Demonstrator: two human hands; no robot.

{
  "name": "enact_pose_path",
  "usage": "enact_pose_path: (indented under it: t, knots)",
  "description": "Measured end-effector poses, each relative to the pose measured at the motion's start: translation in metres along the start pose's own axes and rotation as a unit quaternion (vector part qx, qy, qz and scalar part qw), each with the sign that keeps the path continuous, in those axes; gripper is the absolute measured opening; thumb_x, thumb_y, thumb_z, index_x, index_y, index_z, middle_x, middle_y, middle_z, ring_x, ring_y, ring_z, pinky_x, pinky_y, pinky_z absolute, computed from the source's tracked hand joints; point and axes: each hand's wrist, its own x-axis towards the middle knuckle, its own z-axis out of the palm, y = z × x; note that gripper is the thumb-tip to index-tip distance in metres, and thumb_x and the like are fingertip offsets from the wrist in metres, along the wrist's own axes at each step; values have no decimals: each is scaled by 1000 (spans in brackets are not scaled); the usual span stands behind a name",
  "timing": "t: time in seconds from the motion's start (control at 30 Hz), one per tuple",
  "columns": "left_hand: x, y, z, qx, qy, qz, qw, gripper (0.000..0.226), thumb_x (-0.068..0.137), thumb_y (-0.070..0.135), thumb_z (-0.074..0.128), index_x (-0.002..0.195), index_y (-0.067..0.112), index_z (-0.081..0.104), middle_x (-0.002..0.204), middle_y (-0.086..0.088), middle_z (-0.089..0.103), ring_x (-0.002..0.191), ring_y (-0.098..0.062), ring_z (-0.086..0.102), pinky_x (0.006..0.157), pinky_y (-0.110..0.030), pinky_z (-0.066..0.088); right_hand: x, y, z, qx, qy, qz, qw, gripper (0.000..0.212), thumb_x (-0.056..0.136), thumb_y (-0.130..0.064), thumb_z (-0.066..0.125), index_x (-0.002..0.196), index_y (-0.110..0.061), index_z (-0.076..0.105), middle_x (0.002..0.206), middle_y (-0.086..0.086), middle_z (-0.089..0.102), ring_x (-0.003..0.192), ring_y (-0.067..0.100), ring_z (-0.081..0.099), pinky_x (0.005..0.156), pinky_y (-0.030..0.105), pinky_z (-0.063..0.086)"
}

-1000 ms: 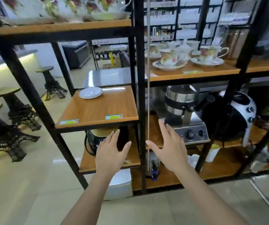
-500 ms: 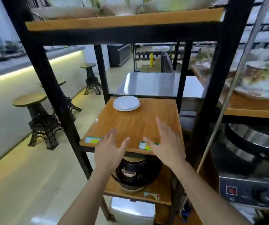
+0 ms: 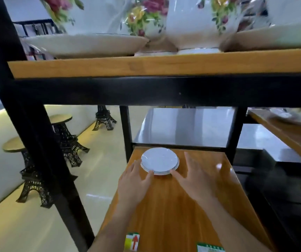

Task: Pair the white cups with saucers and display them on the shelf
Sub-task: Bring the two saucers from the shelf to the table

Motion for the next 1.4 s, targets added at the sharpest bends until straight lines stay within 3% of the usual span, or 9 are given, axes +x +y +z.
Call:
enact_pose_path:
  t: [0.23, 0.47, 0.63, 0.73, 0.87, 0.93, 1.0, 1.27, 1.4]
  knots:
    - [53, -20, 24, -68, -36, -66, 995, 64, 87, 45, 52, 142, 20, 31, 147, -3, 40, 132, -22, 39, 105, -35, 33, 44, -4, 42, 64, -28, 88, 994, 91, 77, -66, 52, 147, -24, 11, 154, 7, 24, 139, 29, 25, 109, 46, 28]
    - [81, -24, 43, -252, -56, -169, 951, 75, 81, 17, 68, 141, 12, 23, 139, -11, 48, 123, -30, 49, 99, -43, 45, 72, 0, 60, 18, -60, 128, 990, 72, 79, -63, 51, 128, -11, 47, 139, 9, 35, 125, 29, 36, 106, 40, 27]
    - [97, -23, 39, -339, -116, -267, 894, 45, 78, -1, 68, 114, 5, 42, 116, -12, 54, 96, -28, 60, 73, -38, 59, 81, -3, 65, 5, -82, 137, 987, 74, 78, -55, 58, 131, -8, 38, 137, 7, 35, 126, 25, 36, 106, 41, 22]
    - [98, -23, 36, -345, -151, -269, 886, 31, 76, -8, 67, 102, 0, 52, 111, -16, 61, 86, -27, 64, 60, -34, 60, 79, -4, 62, 22, -77, 143, 987, 74, 75, -48, 66, 130, -7, 37, 134, 8, 39, 123, 25, 39, 103, 39, 27]
    - [90, -20, 32, -390, -155, -287, 861, 45, 73, -7, 70, 111, 7, 48, 112, -14, 59, 89, -30, 64, 62, -41, 61, 70, 0, 52, 222, -77, 159, 959, 63, 68, -26, 77, 115, -10, 39, 119, 7, 46, 110, 25, 48, 94, 41, 44]
    - [81, -18, 30, -398, -151, -294, 856, 50, 75, 0, 71, 115, 10, 43, 112, -12, 56, 89, -28, 61, 59, -41, 61, 60, 1, 46, 327, -92, 155, 928, 59, 69, -14, 77, 109, -15, 34, 110, 3, 49, 97, 15, 53, 73, 24, 49]
    - [70, -17, 29, -397, -147, -288, 859, 50, 76, 5, 71, 116, 11, 42, 111, -9, 53, 88, -26, 59, 57, -42, 60, 48, 0, 42, 371, -98, 139, 913, 59, 70, -8, 75, 107, -20, 31, 100, -5, 48, 88, 5, 51, 57, 12, 43]
    - [0, -9, 1, -423, -145, -224, 866, 57, 77, 7, 71, 120, 21, 36, 111, 0, 53, 92, -22, 58, 57, -38, 60, -15, -2, 19, 442, -100, 114, 884, 67, 72, -12, 76, 113, -30, 27, 99, -14, 46, 90, 7, 51, 55, 13, 46]
    - [-51, -2, -12, -433, -149, -211, 864, 43, 80, 7, 67, 113, 22, 44, 113, -2, 56, 93, -21, 60, 55, -35, 58, -62, 0, 8, 493, -89, 113, 858, 62, 75, -22, 74, 118, -37, 31, 105, -16, 50, 96, 8, 53, 60, 14, 46]
